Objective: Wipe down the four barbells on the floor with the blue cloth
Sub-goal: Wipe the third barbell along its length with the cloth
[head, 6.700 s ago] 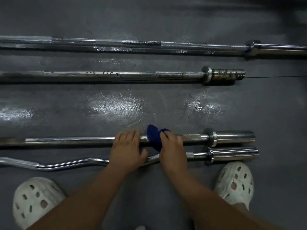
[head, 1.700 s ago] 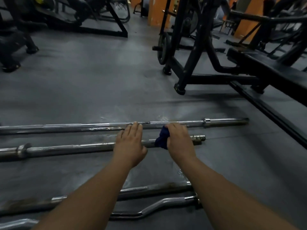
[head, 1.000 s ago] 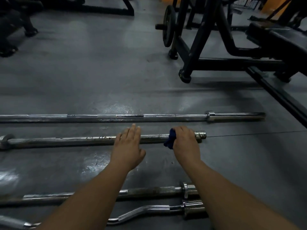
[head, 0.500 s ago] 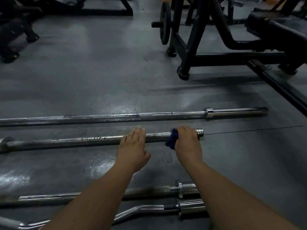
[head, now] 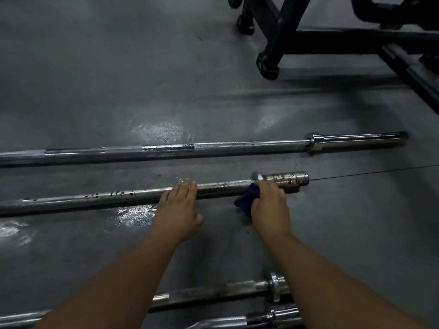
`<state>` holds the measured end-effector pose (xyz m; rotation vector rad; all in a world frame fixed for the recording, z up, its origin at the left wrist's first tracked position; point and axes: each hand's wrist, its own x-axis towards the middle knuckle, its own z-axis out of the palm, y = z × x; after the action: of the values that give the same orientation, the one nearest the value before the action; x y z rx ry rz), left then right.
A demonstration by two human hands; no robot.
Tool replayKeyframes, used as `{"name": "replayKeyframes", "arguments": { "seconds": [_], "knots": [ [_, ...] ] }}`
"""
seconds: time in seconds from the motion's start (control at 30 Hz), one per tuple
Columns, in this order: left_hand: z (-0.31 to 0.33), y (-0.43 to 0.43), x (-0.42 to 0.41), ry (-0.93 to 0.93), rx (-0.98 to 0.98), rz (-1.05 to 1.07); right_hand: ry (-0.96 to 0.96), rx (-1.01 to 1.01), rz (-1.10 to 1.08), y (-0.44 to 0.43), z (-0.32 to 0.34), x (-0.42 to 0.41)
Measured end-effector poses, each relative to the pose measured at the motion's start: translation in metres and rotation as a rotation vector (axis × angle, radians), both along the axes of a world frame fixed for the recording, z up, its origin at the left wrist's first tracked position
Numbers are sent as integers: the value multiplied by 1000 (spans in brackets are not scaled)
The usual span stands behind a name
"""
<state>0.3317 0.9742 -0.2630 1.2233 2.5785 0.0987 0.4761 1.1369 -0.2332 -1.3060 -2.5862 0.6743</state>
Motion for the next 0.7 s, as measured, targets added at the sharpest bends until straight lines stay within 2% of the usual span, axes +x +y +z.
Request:
{"name": "replayKeyframes", "arguments": {
  "seconds": [0.3, 0.5, 0.7],
  "knots": [
    [-24, 19, -32, -6, -34, 4, 1, -26, 21, 21, -28, -44],
    [-35, 32, -30, -51, -161, -7, -65, -65, -8, 32, -45, -36],
    [-32, 32, -23, -75, -147, 34, -54, -118, -47, 20, -45, -27]
  ]
}}
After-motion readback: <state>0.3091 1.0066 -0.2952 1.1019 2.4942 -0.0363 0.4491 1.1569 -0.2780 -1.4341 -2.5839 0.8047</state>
